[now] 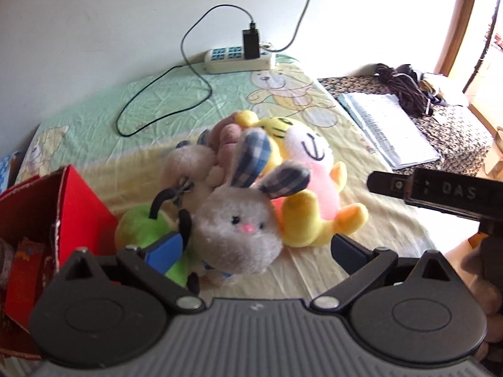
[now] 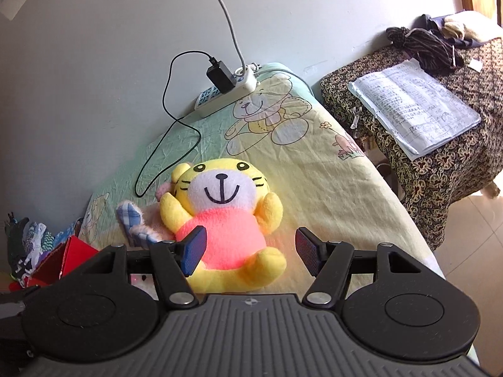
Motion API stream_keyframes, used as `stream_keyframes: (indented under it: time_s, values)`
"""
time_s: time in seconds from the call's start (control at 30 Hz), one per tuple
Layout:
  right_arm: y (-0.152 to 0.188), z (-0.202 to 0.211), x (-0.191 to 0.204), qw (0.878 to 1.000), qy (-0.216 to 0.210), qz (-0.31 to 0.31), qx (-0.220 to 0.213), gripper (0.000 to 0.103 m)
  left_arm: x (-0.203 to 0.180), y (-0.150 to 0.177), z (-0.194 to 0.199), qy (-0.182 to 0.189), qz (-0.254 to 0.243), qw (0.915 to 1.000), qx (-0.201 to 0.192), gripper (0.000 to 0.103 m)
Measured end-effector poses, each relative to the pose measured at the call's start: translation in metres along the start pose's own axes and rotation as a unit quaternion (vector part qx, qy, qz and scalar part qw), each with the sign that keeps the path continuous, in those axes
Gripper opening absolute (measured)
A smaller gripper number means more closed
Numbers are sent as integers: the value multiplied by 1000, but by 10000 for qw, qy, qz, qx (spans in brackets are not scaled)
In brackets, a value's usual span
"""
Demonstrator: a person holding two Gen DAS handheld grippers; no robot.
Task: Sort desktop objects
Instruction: 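Move the right gripper toward the yellow tiger plush in pink shirt, then close the right gripper on the yellow tiger plush's pink shirt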
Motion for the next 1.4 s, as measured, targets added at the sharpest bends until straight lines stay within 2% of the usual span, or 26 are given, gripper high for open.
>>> stream_keyframes:
  time_s: [0.1,0.2,0.5,0.77,0.9,1.07,1.17,1.2,1.27,1.3,1.37,1.4]
  values:
    - [-2,-14,-14,9989,-348,-319,71,66,-10,0,-7,600,-80,9980,184,100]
    - [-3,-32,-22,9963,-680,-492,196,66,-21,3,-21,910,-147,9949,420,97]
    - [-3,-80,-44,9879,-1230,-805,495,66,-37,-12,-56,855,-497,9946,312,96]
    - [-3,-113,-37,9758,-1828,-997,665,68,-30,-20,-79,909,-394,9940,460,95]
    - [-1,-118,-37,9703,-2070,-1055,680,49,-25,-24,-89,832,-339,9946,514,93]
    - [1,-105,-47,9692,-2075,-1193,573,28,-33,-19,-86,864,-505,9939,473,90]
    - [4,-92,-52,9689,-2081,-1230,531,2,-39,-14,-83,900,-601,9931,461,88]
    - [4,-87,-54,9670,-2163,-1252,492,1,-40,-14,-81,987,-607,9921,477,87]
    - [6,-80,-54,9657,-2211,-1285,461,1,-42,-12,-75,1165,-606,9901,502,86]
    - [5,-76,-55,9703,-2031,-1254,395,1,-44,-11,-73,1096,-667,9907,457,86]
    - [4,-70,-59,9821,-1541,-1065,204,12,-43,-10,-74,865,-668,9935,318,87]
    - [3,-72,-62,9844,-1438,-997,187,22,-41,-9,-76,771,-631,9947,259,90]
Point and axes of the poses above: each gripper's, at about its wrist camera, not at the fingertips, and z roughly against the way its jaws point, x to its left, y to its underside, the point moved 2 cm from there along -z, roughly the way its jaws point, and after that the axes turned 15 degrees about z, right-handed, at the moved point
